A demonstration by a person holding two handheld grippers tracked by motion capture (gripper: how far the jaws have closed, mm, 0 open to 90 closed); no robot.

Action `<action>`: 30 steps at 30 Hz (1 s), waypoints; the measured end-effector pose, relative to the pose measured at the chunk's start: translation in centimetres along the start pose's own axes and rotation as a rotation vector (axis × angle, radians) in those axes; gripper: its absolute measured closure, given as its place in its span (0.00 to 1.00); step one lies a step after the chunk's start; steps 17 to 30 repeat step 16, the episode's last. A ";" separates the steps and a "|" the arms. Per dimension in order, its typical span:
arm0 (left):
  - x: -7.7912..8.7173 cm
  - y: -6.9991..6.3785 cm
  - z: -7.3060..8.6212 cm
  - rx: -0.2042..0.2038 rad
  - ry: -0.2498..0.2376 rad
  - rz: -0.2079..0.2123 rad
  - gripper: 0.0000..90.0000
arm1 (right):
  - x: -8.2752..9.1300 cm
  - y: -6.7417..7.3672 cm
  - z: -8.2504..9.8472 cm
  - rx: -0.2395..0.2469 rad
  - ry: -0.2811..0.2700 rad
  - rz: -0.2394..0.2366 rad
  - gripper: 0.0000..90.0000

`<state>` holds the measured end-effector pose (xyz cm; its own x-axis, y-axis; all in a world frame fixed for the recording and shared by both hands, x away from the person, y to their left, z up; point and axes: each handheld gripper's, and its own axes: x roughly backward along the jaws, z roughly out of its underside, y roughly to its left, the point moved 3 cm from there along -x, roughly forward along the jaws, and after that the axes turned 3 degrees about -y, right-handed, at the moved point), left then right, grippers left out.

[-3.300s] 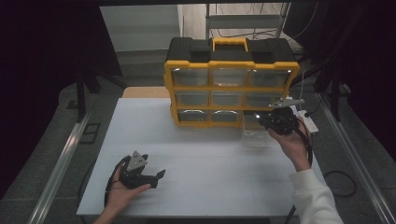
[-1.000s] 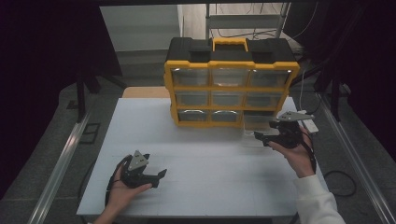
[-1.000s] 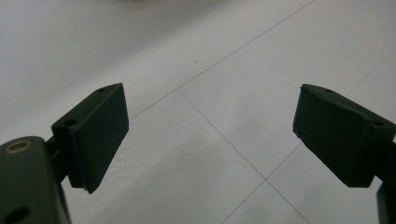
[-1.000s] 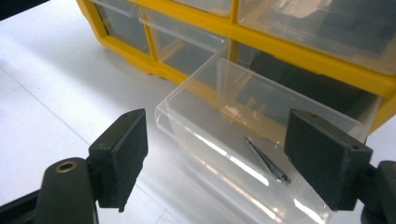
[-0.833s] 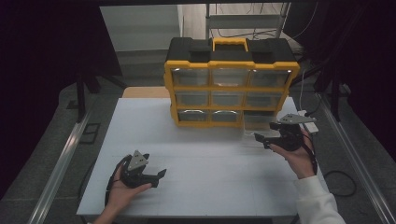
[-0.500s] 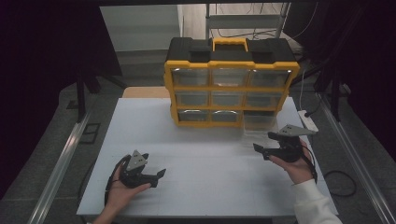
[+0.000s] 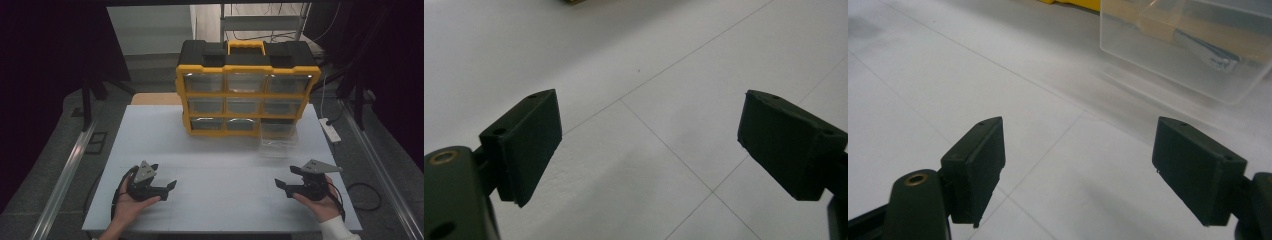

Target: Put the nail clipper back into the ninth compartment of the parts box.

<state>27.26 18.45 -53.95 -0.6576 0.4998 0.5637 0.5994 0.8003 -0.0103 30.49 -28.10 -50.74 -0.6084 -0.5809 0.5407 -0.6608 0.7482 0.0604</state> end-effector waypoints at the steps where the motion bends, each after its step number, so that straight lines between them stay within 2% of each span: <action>1: 0.0 0.0 0.0 0.000 0.000 0.000 0.13 | 0.2 0.1 0.3 0.001 0.000 0.005 0.24; 6: 0.0 0.0 0.0 0.000 -0.002 0.001 0.13 | 0.6 0.2 0.8 -0.002 -0.005 0.011 0.25; 30: -0.2 -0.1 0.0 -0.002 0.002 0.005 0.12 | 0.4 0.0 0.8 0.000 -0.011 0.009 0.24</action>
